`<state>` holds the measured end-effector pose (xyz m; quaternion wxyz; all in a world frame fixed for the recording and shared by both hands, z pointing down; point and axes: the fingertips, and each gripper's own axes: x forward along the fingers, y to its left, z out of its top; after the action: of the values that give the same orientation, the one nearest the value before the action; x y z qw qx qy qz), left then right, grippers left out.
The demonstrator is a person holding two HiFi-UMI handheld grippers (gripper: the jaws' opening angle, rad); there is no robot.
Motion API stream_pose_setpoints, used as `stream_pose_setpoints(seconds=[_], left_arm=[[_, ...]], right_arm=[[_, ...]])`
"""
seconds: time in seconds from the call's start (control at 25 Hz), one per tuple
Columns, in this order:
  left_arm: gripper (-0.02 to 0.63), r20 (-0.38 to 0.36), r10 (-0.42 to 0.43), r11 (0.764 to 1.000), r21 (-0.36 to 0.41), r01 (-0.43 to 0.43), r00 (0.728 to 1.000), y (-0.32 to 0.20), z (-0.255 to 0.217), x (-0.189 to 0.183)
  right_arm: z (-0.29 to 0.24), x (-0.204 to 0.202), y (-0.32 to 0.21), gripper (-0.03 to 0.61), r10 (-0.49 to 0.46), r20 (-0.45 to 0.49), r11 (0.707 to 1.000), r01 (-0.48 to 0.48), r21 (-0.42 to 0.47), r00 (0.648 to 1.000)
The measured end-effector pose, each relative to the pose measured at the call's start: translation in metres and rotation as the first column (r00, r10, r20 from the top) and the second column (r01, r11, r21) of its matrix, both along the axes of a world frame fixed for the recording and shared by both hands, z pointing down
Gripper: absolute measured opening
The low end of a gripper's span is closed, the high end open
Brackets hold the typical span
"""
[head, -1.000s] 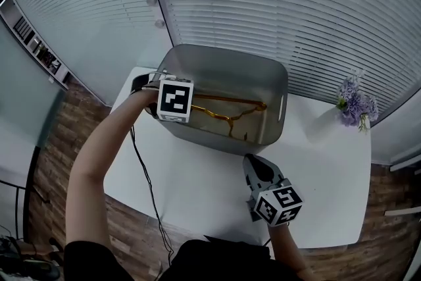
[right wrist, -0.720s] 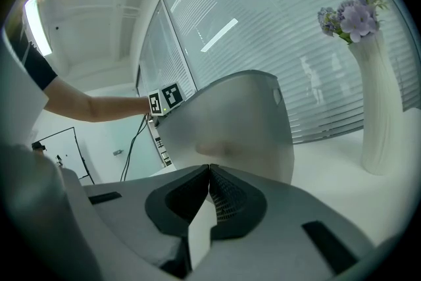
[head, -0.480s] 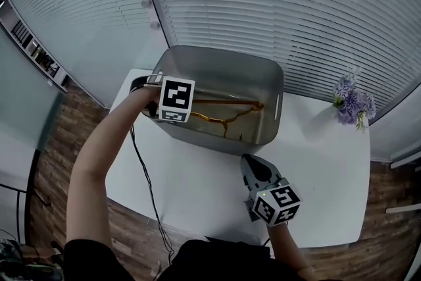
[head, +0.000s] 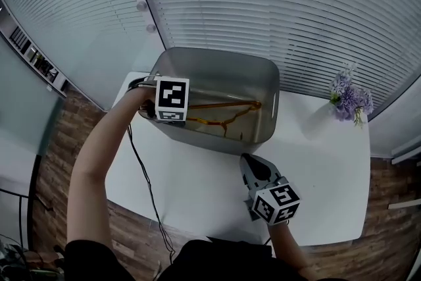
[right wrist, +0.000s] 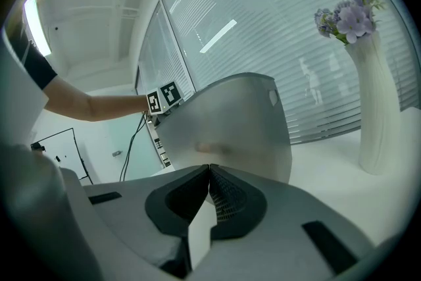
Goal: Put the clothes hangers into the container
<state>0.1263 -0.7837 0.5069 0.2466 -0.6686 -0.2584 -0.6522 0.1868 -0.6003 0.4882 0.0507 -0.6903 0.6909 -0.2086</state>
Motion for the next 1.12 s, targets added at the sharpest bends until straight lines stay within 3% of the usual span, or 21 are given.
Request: stream_pose_setpoints(seconds=[0.48, 0.76, 0.96, 1.12], left_arm=[[0.264, -0.077, -0.022, 0.997, 0.07, 0.027, 0.997, -0.007, -0.03, 0.001], [0.264, -0.212, -0.084, 0.992, 0.073, 0.101, 0.974, -0.01, -0.046, 0.011], [0.245, -0.33, -0.19, 0.978, 0.021, 0.208, 0.925, -0.015, -0.053, 0.016], [0.209, -0.434, -0.326, 0.942, -0.078, 0.325, 0.84, -0.023, -0.059, 0.021]], right_arm=[[-0.01, -0.009, 0.004, 0.026, -0.019, -0.009, 1.0, 0.02, 0.023, 1.0], [-0.013, -0.016, 0.01, 0.026, -0.034, -0.018, 0.999, 0.035, 0.023, 0.999], [-0.018, -0.022, 0.013, 0.027, -0.044, -0.026, 0.998, 0.045, 0.033, 0.999], [-0.019, -0.025, 0.018, 0.026, -0.049, -0.034, 0.998, 0.05, 0.036, 0.998]])
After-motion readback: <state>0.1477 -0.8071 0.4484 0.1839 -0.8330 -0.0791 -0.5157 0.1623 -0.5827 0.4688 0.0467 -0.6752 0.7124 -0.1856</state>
